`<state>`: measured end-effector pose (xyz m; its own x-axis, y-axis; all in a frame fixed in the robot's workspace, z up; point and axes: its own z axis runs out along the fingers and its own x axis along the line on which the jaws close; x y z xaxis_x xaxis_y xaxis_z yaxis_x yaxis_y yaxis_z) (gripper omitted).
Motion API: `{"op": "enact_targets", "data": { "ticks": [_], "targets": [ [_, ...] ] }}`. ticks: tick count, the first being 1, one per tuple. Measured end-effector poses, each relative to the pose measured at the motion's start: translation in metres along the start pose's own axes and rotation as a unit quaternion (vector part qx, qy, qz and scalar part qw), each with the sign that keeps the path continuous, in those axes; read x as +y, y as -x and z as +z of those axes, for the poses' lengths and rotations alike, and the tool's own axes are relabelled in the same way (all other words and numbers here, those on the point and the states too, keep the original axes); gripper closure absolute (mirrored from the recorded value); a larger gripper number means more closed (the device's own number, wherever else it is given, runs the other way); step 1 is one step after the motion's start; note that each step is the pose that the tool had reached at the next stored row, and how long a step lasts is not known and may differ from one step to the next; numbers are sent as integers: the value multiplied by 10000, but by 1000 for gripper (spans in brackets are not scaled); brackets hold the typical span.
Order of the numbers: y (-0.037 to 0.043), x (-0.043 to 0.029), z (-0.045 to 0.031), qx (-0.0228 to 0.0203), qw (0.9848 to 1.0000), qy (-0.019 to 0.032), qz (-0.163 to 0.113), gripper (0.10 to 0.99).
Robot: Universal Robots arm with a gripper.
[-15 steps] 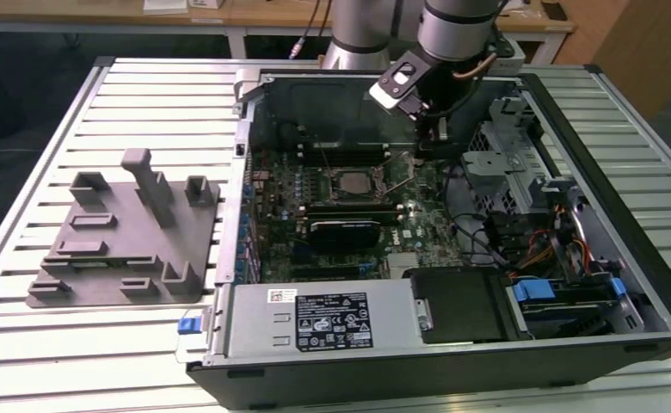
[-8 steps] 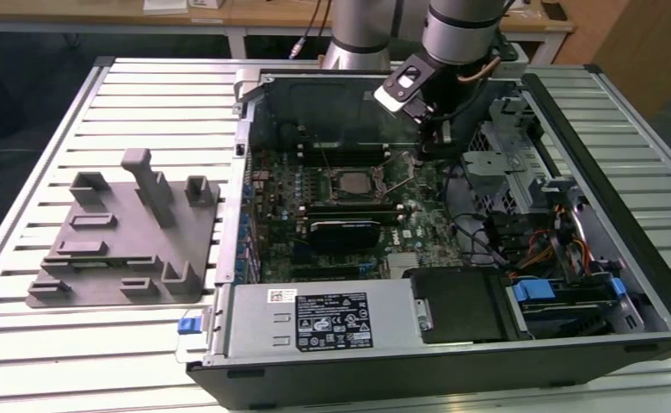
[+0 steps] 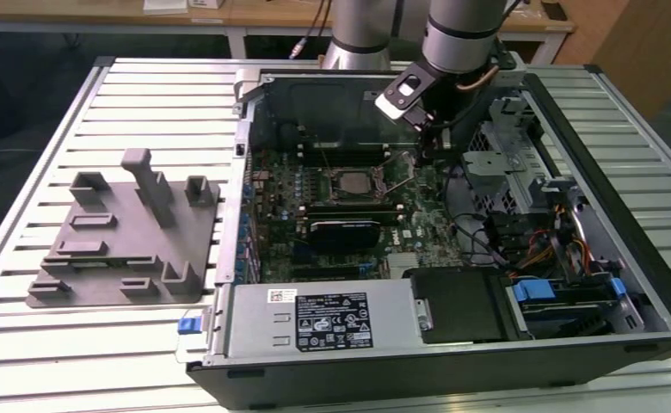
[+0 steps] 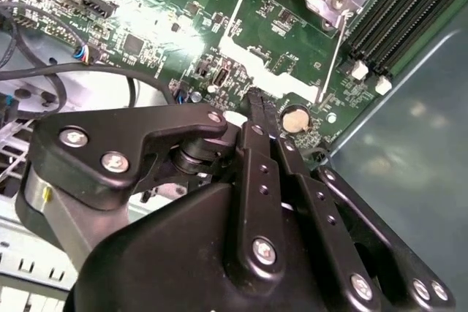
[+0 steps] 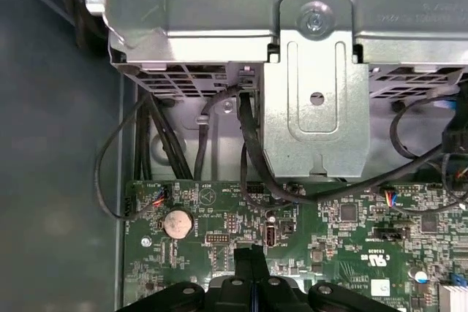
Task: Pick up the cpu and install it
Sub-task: 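Close the cpu cover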
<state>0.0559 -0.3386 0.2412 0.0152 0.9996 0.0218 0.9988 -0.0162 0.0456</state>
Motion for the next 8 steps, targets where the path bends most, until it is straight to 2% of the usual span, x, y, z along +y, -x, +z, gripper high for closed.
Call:
{"op": "enact_targets", "data": {
  "ticks": [3,8],
  "targets": [
    [1,-2,45,0,10000,-4,0,980],
    [2,-2,52,-2,10000,-7,0,980]
  ]
}}
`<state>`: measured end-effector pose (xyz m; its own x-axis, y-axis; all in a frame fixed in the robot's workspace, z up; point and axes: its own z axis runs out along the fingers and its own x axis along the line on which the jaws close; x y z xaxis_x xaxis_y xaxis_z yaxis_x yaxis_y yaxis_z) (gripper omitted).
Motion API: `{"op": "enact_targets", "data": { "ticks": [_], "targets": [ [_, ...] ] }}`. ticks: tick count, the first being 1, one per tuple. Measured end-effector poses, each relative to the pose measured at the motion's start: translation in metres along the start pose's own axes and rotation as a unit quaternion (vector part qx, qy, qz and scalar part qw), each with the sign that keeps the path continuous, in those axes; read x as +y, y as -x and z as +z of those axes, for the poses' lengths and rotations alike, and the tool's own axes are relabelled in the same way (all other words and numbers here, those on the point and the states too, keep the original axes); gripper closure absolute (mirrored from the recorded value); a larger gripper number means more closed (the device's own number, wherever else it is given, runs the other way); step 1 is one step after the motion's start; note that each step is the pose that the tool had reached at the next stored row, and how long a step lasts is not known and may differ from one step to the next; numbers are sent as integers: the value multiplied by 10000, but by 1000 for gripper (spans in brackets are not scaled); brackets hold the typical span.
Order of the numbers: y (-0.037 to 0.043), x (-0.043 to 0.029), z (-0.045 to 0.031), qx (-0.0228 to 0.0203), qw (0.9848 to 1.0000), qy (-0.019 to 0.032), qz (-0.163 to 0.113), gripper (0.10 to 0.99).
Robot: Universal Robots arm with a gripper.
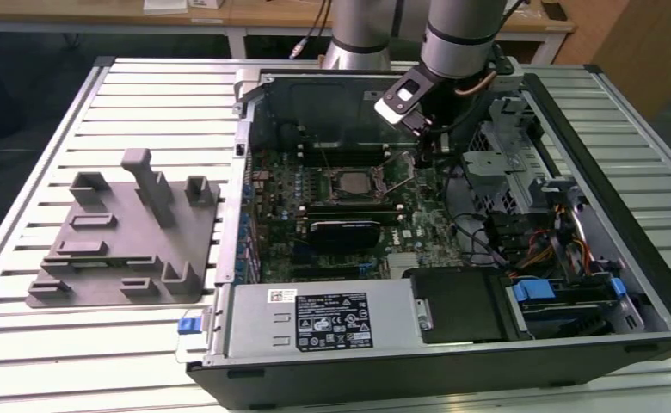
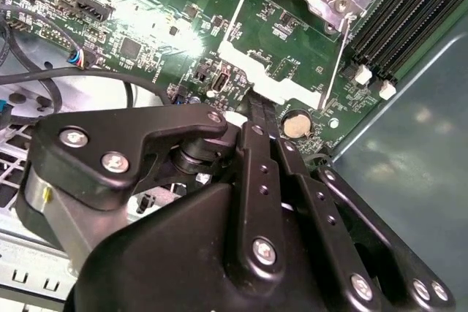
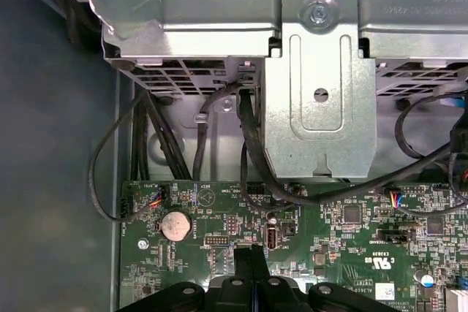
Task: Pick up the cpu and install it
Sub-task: 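Close the cpu cover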
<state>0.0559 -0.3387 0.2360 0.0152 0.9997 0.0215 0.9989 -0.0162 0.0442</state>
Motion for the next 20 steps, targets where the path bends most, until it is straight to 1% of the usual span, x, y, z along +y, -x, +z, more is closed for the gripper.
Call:
{"op": "enact_targets", "data": {
  "ticks": [3,7,16,20],
  "targets": [
    [0,-12,1,2,10000,1,0,980],
    [1,-93,-3,3,10000,0,2,980],
    [6,-390,-16,13,10000,1,43,980],
    [7,-491,-21,14,10000,2,67,980]
  ]
}}
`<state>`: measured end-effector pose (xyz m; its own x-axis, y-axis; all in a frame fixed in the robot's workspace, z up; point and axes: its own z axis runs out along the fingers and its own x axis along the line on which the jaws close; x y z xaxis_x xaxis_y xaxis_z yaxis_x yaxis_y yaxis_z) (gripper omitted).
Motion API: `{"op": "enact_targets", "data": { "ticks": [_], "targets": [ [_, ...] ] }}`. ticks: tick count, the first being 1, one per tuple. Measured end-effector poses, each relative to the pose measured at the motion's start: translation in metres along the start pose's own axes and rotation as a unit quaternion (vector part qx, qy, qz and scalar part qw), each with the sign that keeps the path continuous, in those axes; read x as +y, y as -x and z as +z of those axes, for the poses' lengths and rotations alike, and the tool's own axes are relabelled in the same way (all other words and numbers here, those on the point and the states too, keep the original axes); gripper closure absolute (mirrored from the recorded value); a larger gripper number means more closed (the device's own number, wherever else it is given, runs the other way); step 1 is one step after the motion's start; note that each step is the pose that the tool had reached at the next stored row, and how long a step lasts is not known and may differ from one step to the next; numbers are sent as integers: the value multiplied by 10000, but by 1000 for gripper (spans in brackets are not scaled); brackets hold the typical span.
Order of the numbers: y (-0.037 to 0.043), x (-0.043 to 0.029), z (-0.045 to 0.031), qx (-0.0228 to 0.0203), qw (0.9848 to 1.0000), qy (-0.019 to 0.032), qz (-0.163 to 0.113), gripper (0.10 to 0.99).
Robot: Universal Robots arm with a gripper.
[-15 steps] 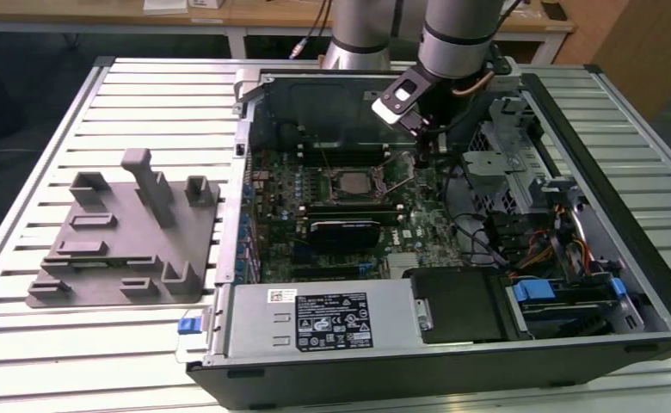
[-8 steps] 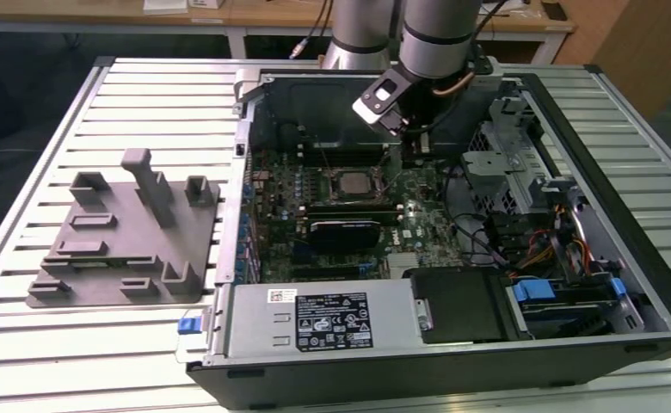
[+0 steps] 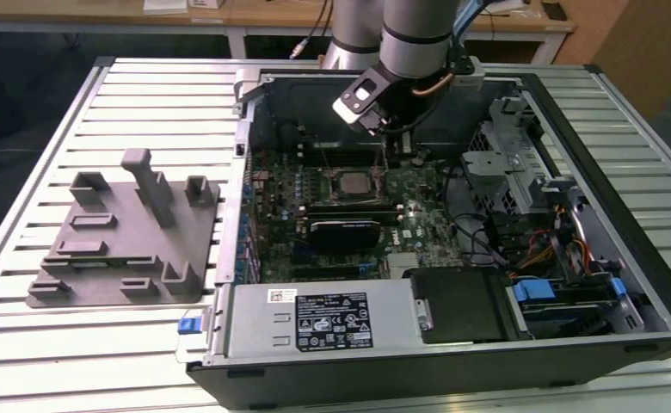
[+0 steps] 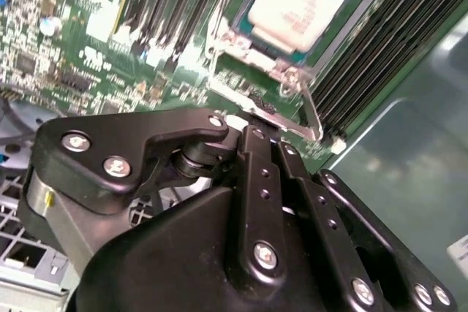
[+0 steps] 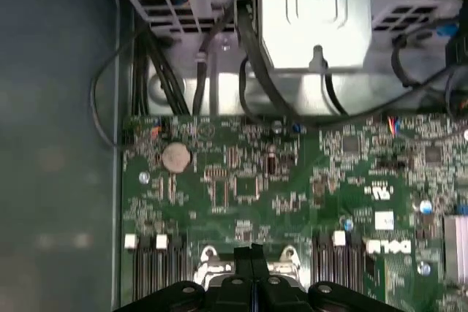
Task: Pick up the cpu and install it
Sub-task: 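Close the cpu cover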
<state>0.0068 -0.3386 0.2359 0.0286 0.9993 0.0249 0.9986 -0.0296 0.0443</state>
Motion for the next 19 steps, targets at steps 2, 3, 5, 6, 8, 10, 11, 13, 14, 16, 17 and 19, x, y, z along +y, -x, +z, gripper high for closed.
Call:
{"op": "enact_targets", "data": {
  "ticks": [2,3,5,6,8,10,11,13,14,16,17,19],
  "targets": [
    [1,-41,-2,1,10000,0,9,980],
    [1,-58,-2,1,10000,0,12,980],
    [2,-85,-4,1,10000,0,15,980],
    [3,-96,-4,0,10000,0,17,980],
    [3,-99,-5,0,10000,0,17,980],
    [3,-101,-5,0,10000,0,17,980],
    [3,-102,-5,1,10000,0,17,980],
    [3,-99,-2,-2,10000,-86,19,980],
    [3,-93,-1,-5,9998,-177,22,980],
    [3,-84,1,-11,9995,-325,25,980],
    [3,-84,0,-12,9994,-334,25,980],
    [3,-84,0,-12,9994,-349,25,980]
  ]
}}
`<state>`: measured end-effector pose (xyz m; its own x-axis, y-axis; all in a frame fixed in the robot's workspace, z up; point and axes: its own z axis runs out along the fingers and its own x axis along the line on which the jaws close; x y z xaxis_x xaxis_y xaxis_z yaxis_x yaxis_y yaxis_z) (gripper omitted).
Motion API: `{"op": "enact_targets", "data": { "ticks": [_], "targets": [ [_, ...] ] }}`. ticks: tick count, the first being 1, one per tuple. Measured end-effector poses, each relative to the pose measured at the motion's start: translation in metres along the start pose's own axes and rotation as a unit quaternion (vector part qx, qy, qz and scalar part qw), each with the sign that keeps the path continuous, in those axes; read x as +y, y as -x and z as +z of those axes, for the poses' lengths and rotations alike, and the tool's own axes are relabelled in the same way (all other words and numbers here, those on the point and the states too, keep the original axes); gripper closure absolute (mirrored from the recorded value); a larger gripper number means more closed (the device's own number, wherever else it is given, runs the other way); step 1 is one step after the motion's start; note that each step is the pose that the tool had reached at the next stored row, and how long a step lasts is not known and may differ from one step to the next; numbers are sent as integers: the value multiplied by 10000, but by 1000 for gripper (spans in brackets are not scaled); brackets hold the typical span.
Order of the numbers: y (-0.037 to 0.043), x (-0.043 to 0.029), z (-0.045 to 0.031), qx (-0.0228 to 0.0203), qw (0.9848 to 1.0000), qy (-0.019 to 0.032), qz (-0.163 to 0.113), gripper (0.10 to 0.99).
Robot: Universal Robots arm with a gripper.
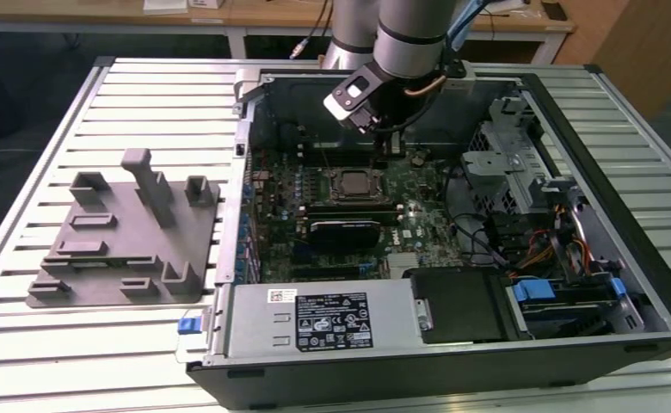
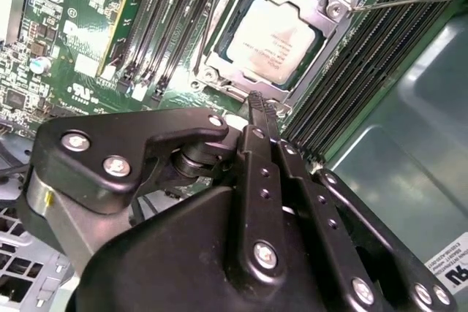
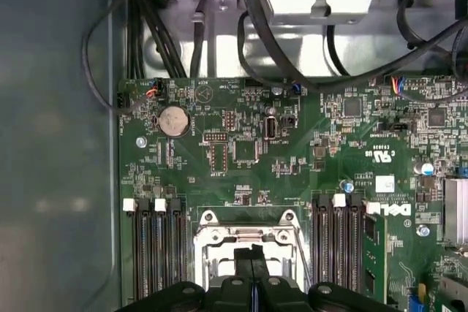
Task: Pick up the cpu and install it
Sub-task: 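Close the cpu cover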
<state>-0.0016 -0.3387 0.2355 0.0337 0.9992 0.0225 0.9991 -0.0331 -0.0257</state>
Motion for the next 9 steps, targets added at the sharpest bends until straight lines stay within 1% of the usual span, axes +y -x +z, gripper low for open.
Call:
{"op": "enact_targets", "data": {
  "ticks": [2,4,9],
  "targets": [
    [0,-1,2,1,10000,-2,0,980],
    [1,-18,8,3,10000,-2,0,980],
    [17,-132,31,3,10000,-2,1,980]
  ]
}}
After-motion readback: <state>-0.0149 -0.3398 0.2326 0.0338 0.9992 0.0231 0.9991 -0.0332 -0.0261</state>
